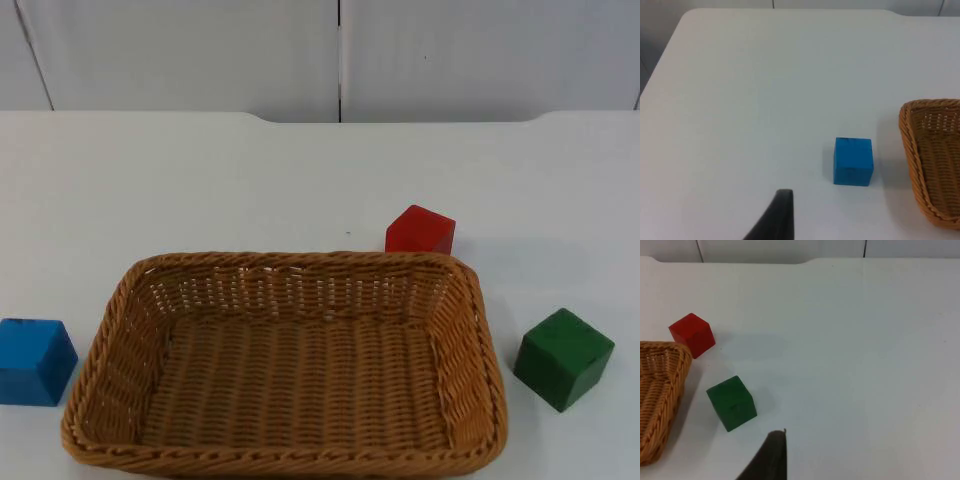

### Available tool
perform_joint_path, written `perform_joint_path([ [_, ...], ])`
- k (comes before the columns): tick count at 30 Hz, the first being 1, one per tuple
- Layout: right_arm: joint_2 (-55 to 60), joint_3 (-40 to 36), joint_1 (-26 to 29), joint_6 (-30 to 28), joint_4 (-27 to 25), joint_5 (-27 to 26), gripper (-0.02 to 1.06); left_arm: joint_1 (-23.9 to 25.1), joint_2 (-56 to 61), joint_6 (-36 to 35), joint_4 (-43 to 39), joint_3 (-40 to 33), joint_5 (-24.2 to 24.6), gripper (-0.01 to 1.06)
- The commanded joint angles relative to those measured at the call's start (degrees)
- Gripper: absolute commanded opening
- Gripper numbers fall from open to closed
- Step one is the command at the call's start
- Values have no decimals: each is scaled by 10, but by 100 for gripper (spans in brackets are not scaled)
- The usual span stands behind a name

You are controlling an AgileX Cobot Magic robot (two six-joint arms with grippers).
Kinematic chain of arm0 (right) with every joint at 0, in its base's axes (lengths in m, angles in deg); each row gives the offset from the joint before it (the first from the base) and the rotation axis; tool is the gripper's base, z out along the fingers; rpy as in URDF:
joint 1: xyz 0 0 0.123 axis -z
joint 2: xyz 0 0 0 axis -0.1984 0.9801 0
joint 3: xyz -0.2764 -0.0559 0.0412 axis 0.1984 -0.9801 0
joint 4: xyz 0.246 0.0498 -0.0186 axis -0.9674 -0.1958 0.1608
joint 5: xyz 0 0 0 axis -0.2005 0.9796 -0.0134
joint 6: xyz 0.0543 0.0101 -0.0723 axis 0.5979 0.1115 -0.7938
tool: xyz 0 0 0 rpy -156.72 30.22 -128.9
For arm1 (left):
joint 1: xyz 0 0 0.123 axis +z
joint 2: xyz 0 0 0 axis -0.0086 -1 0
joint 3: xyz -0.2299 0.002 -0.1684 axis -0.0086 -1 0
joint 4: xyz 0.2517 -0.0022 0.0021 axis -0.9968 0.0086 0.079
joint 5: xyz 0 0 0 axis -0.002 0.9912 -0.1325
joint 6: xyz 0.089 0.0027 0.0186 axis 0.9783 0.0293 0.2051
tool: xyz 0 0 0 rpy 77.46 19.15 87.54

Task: Pick up one cube with each hand and place exactly two cubes into the same basket, leaving the remaining cube outside.

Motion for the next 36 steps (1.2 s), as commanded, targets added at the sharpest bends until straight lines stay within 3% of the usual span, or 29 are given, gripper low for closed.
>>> perform_joint_path([
  [1, 0, -2, 1, -6, -2, -3, 105, -2, 3, -3, -2, -3, -5, 105],
  [19, 218, 94, 1, -11, -1, -138, 105, -2, -42, -3, -1, 26, -67, 105],
  [36, 276, 103, 1, -35, -2, -148, 105, -2, -127, -4, 3, 27, -92, 105],
])
